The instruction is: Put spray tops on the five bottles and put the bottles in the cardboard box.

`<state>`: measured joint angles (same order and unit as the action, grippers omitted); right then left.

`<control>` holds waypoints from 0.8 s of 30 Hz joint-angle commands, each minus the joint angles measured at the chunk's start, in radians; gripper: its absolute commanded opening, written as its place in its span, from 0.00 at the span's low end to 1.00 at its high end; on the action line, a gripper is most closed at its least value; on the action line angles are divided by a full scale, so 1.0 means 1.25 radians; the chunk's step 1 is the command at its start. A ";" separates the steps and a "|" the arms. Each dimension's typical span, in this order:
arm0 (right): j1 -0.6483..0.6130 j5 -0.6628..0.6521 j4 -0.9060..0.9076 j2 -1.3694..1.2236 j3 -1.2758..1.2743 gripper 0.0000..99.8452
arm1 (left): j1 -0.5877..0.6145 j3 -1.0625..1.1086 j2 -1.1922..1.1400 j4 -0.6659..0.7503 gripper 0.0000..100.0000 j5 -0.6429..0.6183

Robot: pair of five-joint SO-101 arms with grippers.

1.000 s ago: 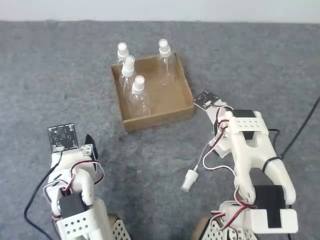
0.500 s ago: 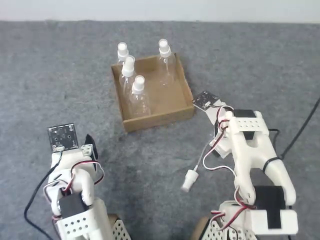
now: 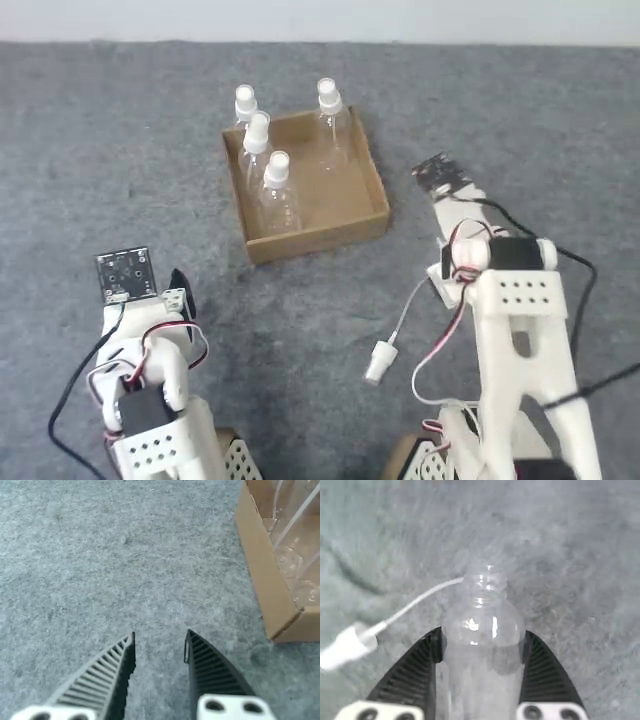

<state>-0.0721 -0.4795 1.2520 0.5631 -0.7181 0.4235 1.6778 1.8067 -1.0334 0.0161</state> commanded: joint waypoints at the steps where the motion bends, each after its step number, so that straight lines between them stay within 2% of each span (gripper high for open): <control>1: 0.002 0.118 0.004 0.091 0.011 0.07 | -0.004 -0.010 0.015 0.022 0.16 0.010; 8: 0.002 0.275 -0.001 0.154 0.011 0.07 | -0.004 -0.010 0.015 0.022 0.16 0.010; 14: 0.002 0.389 -0.089 0.252 0.001 0.07 | -0.004 -0.010 0.015 0.022 0.16 0.010; 24: 0.007 0.457 -0.349 0.388 -0.177 0.07 | -0.004 -0.010 0.015 0.022 0.16 0.010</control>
<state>-0.0721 0.0545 0.9651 0.9636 -0.8746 0.4235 1.6778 1.8067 -1.0334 0.0161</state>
